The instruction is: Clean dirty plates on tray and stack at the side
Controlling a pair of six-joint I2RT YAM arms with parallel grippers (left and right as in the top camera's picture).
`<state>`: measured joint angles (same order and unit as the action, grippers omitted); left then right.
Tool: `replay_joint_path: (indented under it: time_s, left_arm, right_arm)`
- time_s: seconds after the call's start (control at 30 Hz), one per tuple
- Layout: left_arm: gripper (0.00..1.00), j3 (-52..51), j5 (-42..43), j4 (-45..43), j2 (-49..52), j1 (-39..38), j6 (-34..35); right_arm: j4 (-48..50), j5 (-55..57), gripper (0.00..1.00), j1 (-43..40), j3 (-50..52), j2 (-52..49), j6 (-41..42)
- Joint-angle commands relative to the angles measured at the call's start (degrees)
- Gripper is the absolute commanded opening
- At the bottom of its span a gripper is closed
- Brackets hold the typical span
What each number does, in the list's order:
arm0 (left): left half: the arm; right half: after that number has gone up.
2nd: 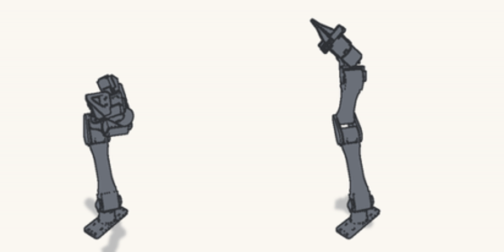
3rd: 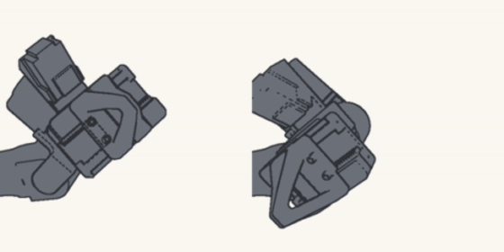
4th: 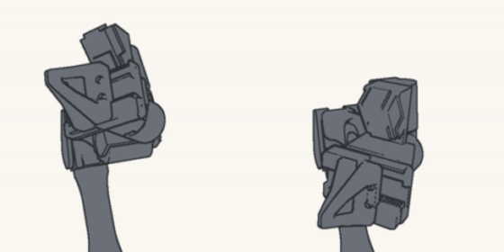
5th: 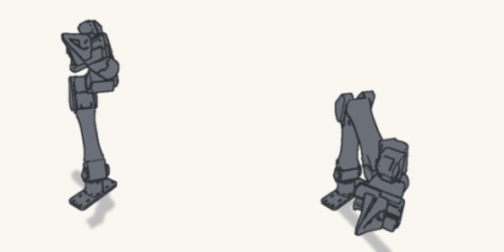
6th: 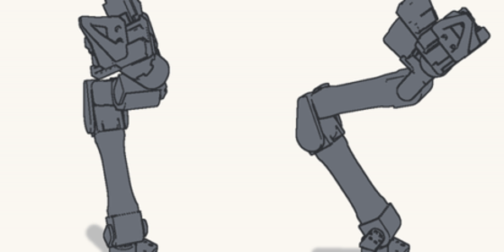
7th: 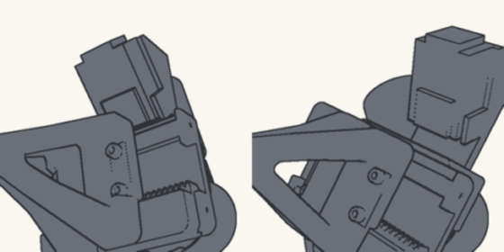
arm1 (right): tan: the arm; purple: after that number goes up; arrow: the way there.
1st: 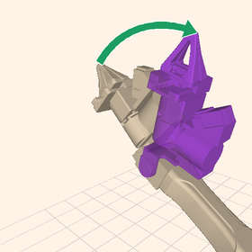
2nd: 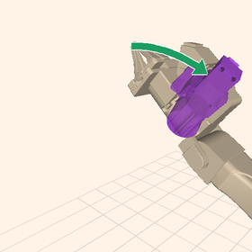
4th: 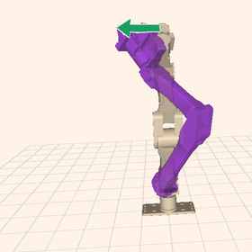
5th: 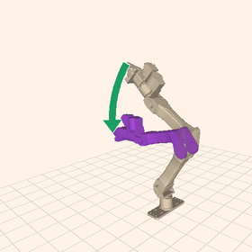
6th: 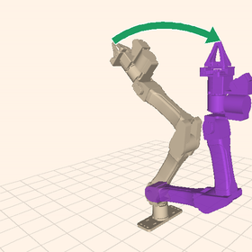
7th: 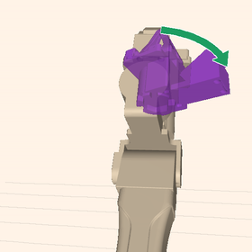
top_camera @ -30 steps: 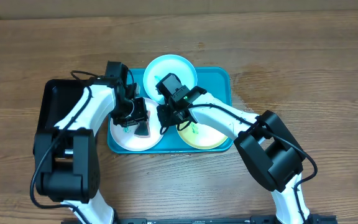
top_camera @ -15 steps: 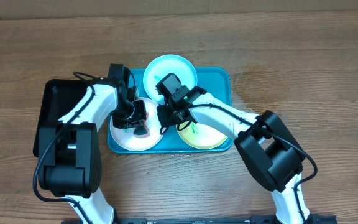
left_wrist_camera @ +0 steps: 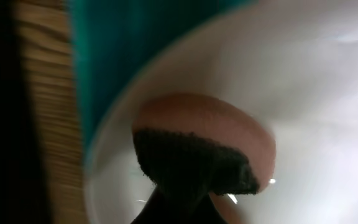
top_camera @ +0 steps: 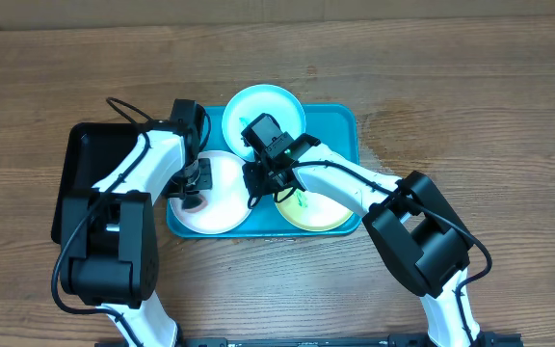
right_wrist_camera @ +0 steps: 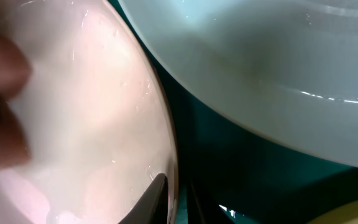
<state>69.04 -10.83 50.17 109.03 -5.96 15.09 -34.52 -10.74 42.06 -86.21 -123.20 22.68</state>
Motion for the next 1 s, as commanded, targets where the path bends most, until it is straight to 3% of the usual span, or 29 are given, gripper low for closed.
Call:
replay_joint_path:
  time_s: [0.0,0.2,0.33,0.53,0.8,0.97]
  left_arm:
    - [0.04,0.31,-9.29,0.13,0.66,0.76,0.35]
    - [0.04,6.71,-5.53,4.52,0.61,0.74,0.37]
    - [0.04,11.15,3.56,5.90,0.57,0.83,0.24]
    - [0.04,9.73,19.98,0.39,1.01,0.68,0.13]
    - [0.04,3.98,18.12,-2.69,4.63,0.79,0.15]
    - [0.04,3.96,4.20,-1.75,6.73,0.81,0.17]
  right_arm:
    - [-0.24,0.70,0.13,-0.02,0.72,-0.42,0.04]
    - [-0.24,0.70,0.13,-0.02,0.72,-0.42,0.04]
    - [-0.22,0.70,0.13,-0.02,0.72,-0.42,0.04]
    - [-0.20,0.92,0.13,-0.02,0.72,-0.42,0.02]
    - [-0.22,1.29,0.13,-0.02,0.72,-0.42,0.02]
    - [-0.22,1.29,0.13,-0.02,0.72,-0.42,-0.13]
